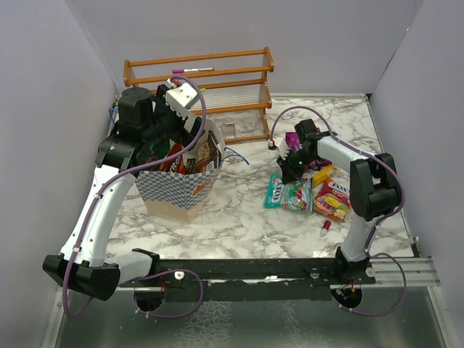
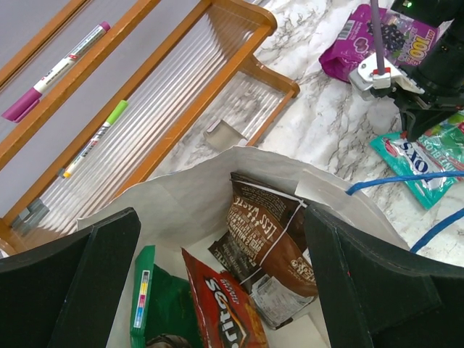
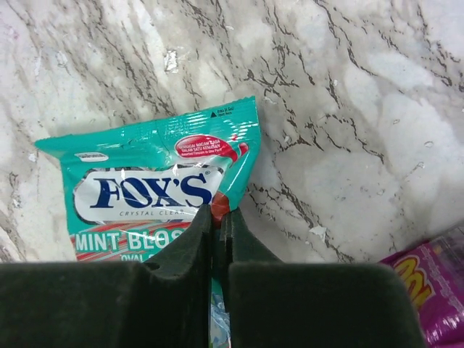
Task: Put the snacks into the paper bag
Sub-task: Pick up the snack from the center of the board.
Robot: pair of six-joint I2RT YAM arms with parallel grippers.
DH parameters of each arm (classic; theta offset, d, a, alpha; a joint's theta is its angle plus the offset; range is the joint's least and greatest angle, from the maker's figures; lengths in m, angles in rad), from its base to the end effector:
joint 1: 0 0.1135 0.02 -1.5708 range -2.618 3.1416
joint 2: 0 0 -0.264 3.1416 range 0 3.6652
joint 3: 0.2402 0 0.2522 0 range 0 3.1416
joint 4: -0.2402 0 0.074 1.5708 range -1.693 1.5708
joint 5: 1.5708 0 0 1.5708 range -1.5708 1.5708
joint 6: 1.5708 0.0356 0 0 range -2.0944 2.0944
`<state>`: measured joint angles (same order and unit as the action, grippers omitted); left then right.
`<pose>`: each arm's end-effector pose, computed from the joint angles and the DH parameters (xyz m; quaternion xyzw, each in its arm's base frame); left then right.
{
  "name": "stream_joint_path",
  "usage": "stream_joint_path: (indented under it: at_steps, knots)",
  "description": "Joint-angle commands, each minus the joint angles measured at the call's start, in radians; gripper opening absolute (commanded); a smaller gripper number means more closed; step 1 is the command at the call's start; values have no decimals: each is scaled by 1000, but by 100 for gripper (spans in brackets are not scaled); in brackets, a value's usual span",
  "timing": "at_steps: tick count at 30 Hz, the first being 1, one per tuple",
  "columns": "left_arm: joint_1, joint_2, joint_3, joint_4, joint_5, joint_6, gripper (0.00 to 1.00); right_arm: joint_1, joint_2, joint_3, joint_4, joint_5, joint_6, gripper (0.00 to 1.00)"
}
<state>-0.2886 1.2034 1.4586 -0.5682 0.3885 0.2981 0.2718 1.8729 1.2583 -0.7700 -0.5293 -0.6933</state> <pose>0.2347 -0.0837 0.4468 0.3381 0.7267 -0.1534 0.5779 0.3349 0.1120 0.1704 -0.4675 0.8400 0.2359 0.1422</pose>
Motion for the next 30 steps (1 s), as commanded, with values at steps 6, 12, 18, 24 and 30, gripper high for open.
stream_joint_path:
  at_steps: [6, 12, 18, 24, 30]
  knots:
    - [-9, 17, 77, 73, 80, -114, 96, 1, -235, 40, -44, -84, 10, 1]
    - [-24, 40, 116, 123, 158, -209, 93, 1, -416, 22, 31, -122, 61, 1]
    - [-100, 78, 156, 145, 187, -249, 91, 1, -578, 8, 194, -125, 176, 1]
    - [-213, 157, 242, 139, 183, -226, 91, 1, -714, -2, 376, -87, 342, 1]
    - [-276, 243, 303, 175, 235, -269, 90, 1, -808, 21, 475, -61, 501, 1]
